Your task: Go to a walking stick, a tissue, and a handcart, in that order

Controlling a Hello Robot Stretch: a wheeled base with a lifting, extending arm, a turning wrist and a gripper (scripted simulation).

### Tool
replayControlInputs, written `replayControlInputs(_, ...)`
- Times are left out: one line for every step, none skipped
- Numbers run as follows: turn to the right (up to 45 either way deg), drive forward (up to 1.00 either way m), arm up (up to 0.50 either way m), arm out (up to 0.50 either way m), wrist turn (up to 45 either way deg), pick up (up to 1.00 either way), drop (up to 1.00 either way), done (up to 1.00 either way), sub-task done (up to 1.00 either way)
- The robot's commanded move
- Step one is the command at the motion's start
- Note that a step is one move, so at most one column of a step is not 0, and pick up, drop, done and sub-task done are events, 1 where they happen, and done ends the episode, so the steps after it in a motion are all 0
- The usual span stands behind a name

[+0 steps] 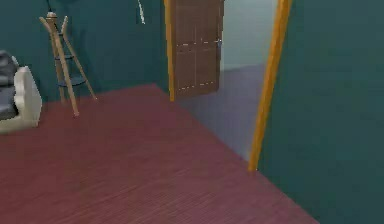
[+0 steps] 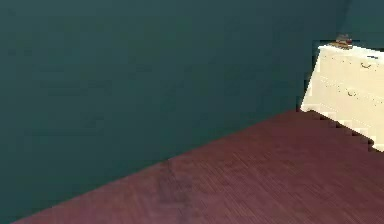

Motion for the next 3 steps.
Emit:
replayControlInputs(45.0,0.0,0.0,0.0,0.0,0.0,0.0,0.0,0.0)
replayControlInputs(15.0,0.0,0.0,0.0,0.0,0.0,0.0,0.0,0.0)
replayControlInputs(0.0,0.1,0.0,0.0,0.0,0.0,0.0,0.0,0.0)
